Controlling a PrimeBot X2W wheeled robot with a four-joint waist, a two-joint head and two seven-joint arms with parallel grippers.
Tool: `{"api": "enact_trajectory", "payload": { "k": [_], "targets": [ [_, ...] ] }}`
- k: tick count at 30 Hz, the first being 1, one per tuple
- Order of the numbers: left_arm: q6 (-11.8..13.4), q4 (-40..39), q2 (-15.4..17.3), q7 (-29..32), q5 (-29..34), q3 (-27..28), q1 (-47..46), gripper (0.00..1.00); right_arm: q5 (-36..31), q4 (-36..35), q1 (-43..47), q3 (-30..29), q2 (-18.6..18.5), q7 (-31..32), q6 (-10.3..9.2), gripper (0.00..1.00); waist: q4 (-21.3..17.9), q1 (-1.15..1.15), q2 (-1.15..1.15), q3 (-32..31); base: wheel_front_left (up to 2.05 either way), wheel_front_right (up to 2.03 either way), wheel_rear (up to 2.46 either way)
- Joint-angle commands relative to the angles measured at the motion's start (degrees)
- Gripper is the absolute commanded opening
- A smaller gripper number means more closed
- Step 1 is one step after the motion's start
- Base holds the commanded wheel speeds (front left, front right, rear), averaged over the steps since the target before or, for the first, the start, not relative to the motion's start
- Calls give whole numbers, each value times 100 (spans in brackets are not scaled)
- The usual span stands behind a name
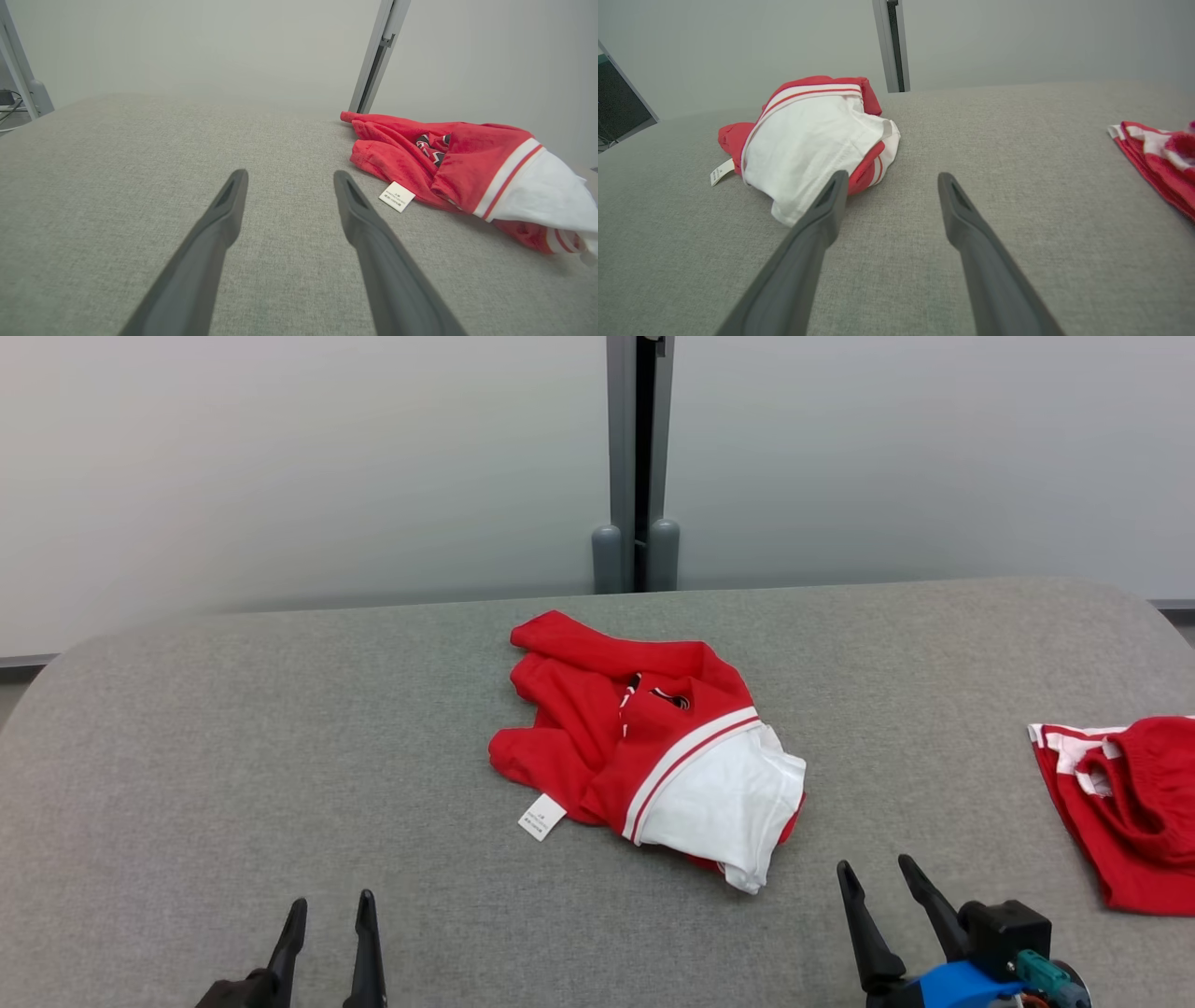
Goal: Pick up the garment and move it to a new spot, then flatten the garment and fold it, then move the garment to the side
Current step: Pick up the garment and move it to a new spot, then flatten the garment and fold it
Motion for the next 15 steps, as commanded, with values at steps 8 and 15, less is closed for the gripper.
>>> {"api": "enact_trajectory", "payload": {
  "k": [8, 15],
  "targets": [
    [-182, 26, -135, -15, 251, 229, 37, 100, -35, 66, 68, 33, -17, -1, 0, 100, 184, 1, 0, 26, 0, 0, 0],
    [-242, 101, -150, -15, 128, 15, -98, 100, 103, 442, -88, 532, -16, -2, 0, 100, 406, 1, 0, 161, 0, 0, 0]
  ]
}}
